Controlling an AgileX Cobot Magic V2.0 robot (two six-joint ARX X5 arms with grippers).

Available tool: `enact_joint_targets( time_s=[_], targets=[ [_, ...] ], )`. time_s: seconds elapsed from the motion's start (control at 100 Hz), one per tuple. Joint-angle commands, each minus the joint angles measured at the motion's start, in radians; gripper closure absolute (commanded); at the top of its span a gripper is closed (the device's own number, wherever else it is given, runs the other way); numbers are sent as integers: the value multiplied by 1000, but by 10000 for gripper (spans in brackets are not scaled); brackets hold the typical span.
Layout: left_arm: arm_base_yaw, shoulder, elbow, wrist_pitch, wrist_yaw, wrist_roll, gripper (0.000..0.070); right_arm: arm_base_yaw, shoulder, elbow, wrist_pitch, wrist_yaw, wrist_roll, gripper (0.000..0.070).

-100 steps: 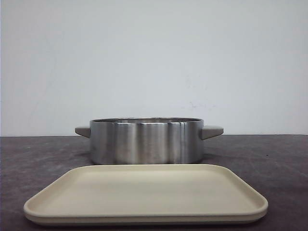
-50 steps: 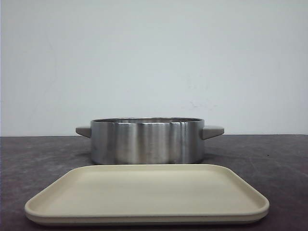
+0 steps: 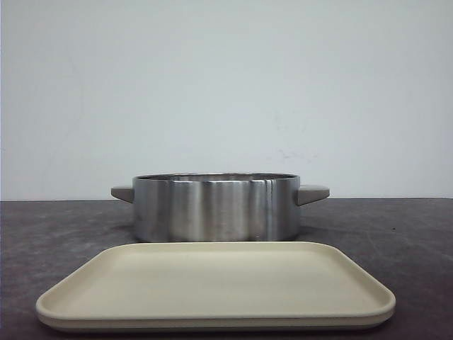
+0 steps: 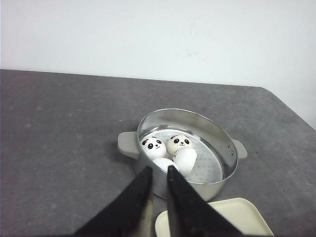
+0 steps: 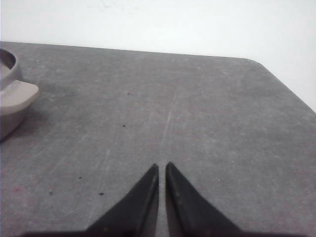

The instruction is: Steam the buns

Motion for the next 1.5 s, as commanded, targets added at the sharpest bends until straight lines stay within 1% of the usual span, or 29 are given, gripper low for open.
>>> enact_joint_targets(
  time_s=[0.0, 0.39, 0.44, 0.51, 0.58, 0.62, 0.66, 0.71, 0.77, 0.82, 0.88, 1.0, 1.07, 1.17, 1.26, 1.3, 1.42, 1.49],
  targets=[
    [-9, 3, 8, 8, -5, -1, 695, 3, 1, -3, 2, 0, -8, 683],
    [-9, 3, 8, 8, -5, 0, 694, 3, 1, -3, 2, 0, -8, 683],
    [-9, 3, 8, 2, -5, 27, 695, 3, 1, -3, 2, 0, -8, 683],
    [9, 2, 8, 11, -17, 116, 695, 3, 1, -3, 2, 0, -8, 683],
    [62, 1, 1, 8, -16, 123, 694, 3, 1, -3, 2, 0, -8, 683],
    [111, 0, -17, 21, -8, 113, 695, 3, 1, -3, 2, 0, -8, 683],
    [169, -3, -45, 36, 26, 92, 695, 3, 1, -3, 2, 0, -8, 683],
    [251, -9, -94, 75, 90, 48, 695, 3, 1, -3, 2, 0, -8, 683],
    [348, -26, -172, 138, 168, -6, 695, 3, 1, -3, 2, 0, -8, 683],
    [415, -49, -252, 203, 227, -34, 695, 3, 1, -3, 2, -1, -8, 683],
    [481, -84, -363, 302, 308, -58, 695, 3, 1, -3, 2, 0, -8, 683],
    [592, -175, -605, 537, 499, -103, 695, 3, 1, -3, 2, 0, -8, 683],
    [648, -241, -730, 652, 574, -125, 695, 3, 1, -3, 2, 0, -8, 683],
    [710, -342, -868, 766, 608, -137, 695, 3, 1, -3, 2, 0, -8, 683],
    [754, -430, -938, 791, 613, -130, 695, 3, 1, -3, 2, 0, -8, 683],
    [768, -423, -953, 805, 613, -114, 695, 3, 1, -3, 2, 0, -8, 683],
    [800, -420, -954, 761, 611, 7, 695, 3, 1, -3, 2, 0, -8, 683],
    [811, -423, -954, 742, 606, 103, 695, 3, 1, -3, 2, 0, -8, 683]
  ],
)
